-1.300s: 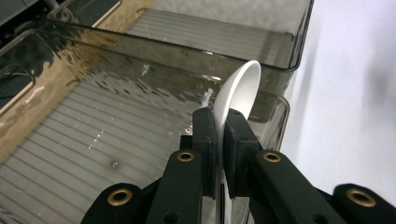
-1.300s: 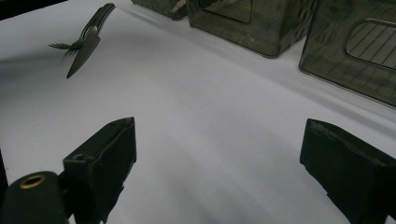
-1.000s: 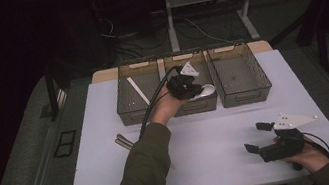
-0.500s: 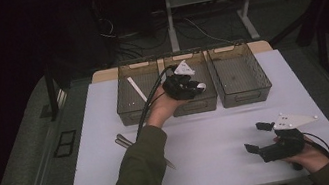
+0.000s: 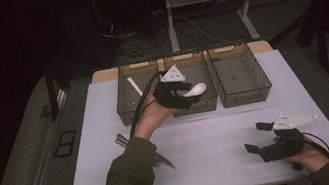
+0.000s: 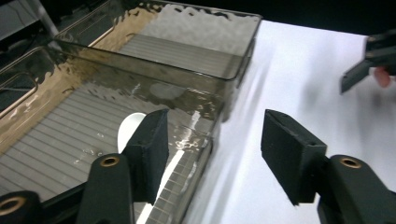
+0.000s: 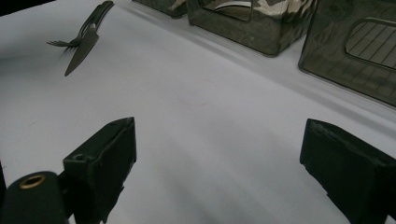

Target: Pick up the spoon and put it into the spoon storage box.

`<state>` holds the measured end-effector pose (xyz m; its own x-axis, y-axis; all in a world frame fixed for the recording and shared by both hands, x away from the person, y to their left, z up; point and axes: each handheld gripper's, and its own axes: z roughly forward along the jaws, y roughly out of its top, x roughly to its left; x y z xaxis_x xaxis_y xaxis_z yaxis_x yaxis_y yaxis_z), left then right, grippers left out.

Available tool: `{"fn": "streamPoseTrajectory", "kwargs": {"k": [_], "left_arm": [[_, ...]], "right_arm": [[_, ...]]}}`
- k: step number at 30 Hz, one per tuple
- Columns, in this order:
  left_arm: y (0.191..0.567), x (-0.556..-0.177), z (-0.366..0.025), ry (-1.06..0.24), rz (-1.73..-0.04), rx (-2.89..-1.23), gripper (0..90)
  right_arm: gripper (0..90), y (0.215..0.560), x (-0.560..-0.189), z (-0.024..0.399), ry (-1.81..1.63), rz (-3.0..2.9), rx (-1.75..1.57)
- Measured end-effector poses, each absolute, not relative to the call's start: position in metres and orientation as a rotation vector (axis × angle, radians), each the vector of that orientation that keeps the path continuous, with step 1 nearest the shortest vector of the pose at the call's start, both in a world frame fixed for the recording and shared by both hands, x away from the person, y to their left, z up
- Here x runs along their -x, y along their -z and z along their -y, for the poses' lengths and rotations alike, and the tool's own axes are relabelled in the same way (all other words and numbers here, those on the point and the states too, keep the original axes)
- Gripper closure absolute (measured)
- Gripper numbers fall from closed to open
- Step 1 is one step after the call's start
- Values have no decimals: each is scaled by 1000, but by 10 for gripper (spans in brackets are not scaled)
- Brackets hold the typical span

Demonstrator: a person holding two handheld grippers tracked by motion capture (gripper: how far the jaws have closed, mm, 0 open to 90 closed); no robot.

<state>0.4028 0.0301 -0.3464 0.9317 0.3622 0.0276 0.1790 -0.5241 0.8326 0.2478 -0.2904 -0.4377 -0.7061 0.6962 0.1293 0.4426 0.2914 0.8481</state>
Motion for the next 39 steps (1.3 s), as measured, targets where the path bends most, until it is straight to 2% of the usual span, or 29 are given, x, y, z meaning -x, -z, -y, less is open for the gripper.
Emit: {"fn": "streamPoseTrajectory", "kwargs": {"k": [15,39], "left_arm": [[346,-364,-64,-227,-380,-2105,310],[378,-306,-128,-250,-470,-2067,307]], "right_arm": [[108,438,-248,291,-1380,-2290,-1056],[108,438,-248,292,-1375,-2284,-1069]]}}
